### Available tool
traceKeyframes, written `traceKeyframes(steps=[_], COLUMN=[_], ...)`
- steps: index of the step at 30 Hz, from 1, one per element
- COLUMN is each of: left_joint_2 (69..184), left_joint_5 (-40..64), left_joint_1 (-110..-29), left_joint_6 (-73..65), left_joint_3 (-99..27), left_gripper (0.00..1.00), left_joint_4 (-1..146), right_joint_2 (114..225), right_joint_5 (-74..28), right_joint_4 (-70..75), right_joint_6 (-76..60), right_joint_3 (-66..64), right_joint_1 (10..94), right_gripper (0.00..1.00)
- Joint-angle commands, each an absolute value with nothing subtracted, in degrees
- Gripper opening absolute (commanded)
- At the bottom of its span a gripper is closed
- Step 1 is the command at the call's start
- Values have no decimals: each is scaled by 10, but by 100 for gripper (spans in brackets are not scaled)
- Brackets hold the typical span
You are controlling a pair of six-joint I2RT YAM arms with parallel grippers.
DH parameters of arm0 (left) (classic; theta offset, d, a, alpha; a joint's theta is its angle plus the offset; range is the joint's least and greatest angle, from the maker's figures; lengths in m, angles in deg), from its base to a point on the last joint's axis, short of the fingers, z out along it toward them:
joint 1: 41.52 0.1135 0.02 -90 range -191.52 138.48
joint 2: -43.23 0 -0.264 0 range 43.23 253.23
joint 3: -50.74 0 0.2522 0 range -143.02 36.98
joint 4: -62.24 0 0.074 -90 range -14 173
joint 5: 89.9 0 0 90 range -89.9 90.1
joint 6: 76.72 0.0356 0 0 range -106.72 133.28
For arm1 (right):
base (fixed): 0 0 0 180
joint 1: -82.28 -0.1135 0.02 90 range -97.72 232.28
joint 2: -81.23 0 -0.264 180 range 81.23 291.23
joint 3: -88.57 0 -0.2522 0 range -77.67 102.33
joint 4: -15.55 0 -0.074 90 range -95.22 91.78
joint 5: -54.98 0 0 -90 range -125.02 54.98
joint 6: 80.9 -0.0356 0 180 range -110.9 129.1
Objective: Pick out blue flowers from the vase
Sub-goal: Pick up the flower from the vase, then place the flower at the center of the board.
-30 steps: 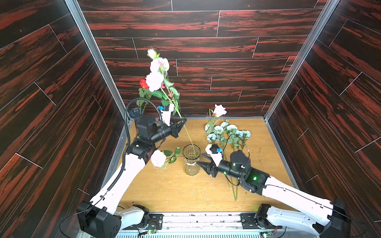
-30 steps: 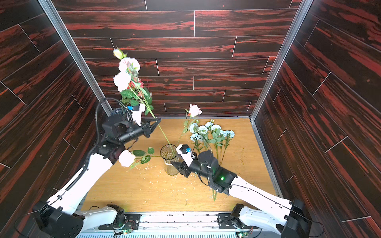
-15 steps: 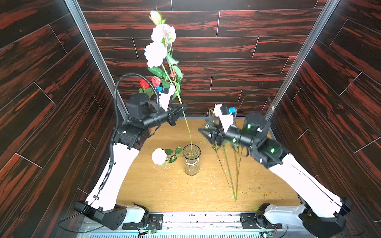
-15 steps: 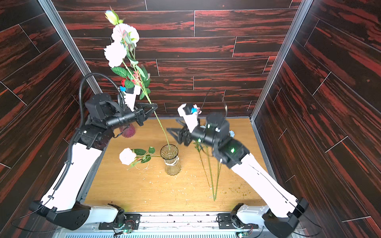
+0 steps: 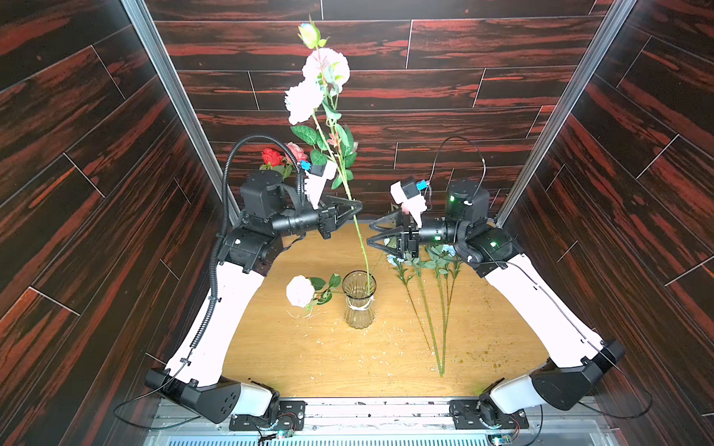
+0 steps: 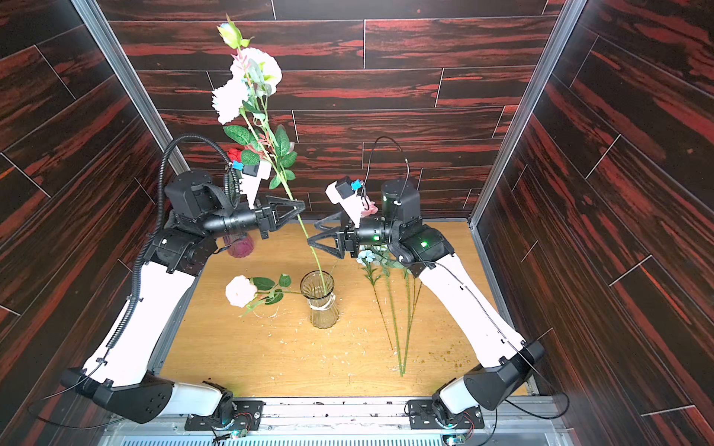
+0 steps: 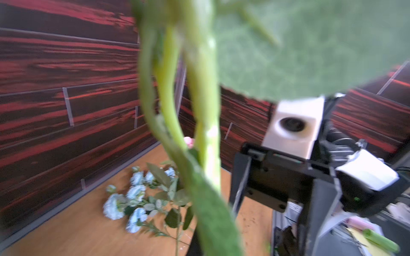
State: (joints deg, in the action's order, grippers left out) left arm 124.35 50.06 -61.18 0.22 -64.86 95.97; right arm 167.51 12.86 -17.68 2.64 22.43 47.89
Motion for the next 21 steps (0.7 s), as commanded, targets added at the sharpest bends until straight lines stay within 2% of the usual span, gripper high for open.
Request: traceKeyframes(steps=[1,11,21], left_joint_2=[1239,1225,1235], left_joint_5=[563,577,580], left_joint_1=[-618,-647,-650], left_joint_6=[-37,-36,-30], left_joint_3=[-640,-630,-627], left_gripper=[0,0,0], left_joint_4=[897,888,895], right_joint_2=[1686,1694,1698], right_joint_5=[194,273,285], right_joint_4=[-145,-14,38], right_joint_6=[12,-83,-120], right_joint_3=[218,182,168], right_joint_1=[489,489,489], right_gripper=[61,52,42])
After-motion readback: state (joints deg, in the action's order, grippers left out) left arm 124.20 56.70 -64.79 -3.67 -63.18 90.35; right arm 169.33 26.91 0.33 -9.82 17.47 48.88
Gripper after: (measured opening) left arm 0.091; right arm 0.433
